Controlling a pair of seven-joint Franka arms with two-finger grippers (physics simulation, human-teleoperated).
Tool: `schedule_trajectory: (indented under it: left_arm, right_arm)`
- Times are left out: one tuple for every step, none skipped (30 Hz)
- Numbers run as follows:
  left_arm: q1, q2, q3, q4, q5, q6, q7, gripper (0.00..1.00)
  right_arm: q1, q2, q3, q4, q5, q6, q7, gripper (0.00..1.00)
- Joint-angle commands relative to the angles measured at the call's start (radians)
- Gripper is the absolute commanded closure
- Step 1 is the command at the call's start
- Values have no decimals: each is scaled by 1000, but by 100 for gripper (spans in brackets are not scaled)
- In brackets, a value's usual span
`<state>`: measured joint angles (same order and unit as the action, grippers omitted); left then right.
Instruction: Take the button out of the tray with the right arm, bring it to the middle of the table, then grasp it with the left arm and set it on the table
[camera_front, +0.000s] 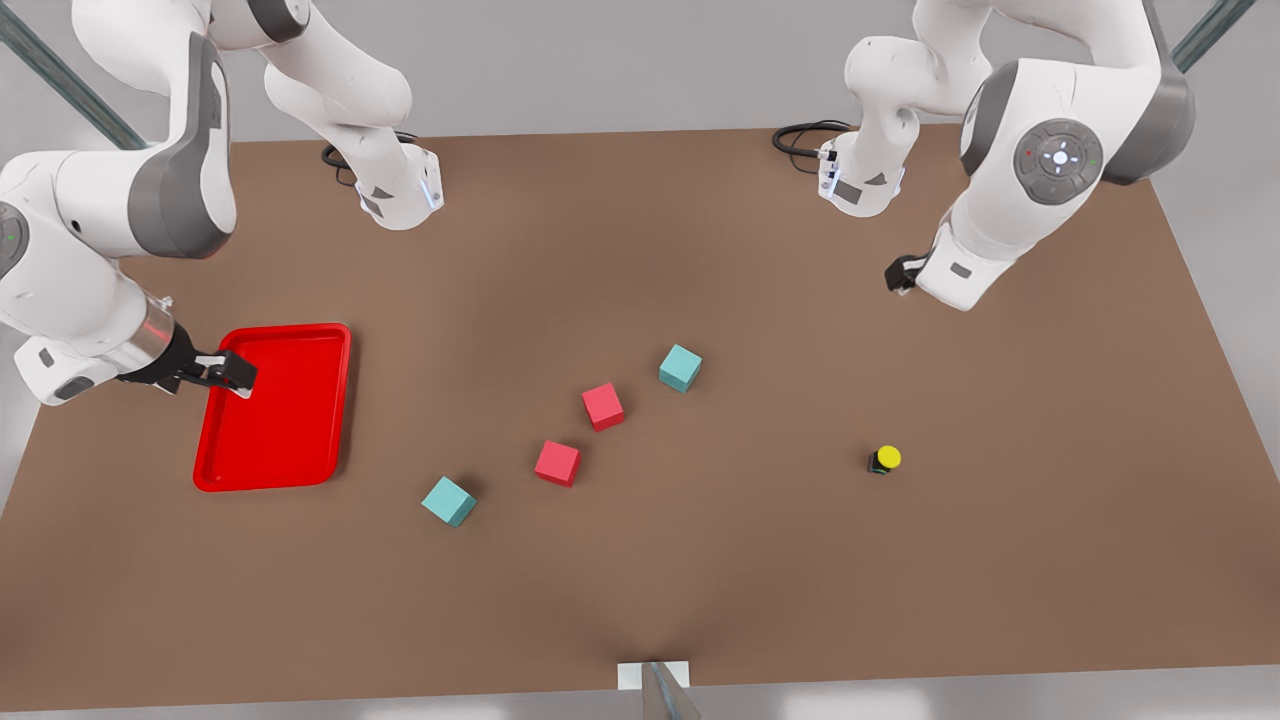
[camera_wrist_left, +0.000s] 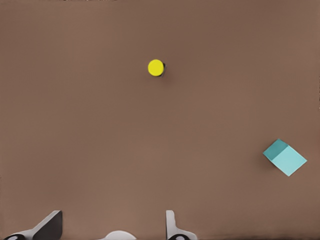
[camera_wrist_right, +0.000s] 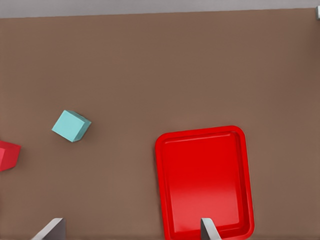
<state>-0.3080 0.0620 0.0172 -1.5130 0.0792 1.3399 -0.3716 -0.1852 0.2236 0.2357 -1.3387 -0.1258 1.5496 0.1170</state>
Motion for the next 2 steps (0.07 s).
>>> schedule_trajectory:
  left_arm:
    - [13, -1, 0, 0, 1, 4, 540, 0]
    - [13, 1, 0, 0, 1, 2, 540, 0]
  right_arm:
    - [3, -1, 1, -2, 0, 0, 1, 0]
    - [1, -1, 1, -2, 0, 0, 1, 0]
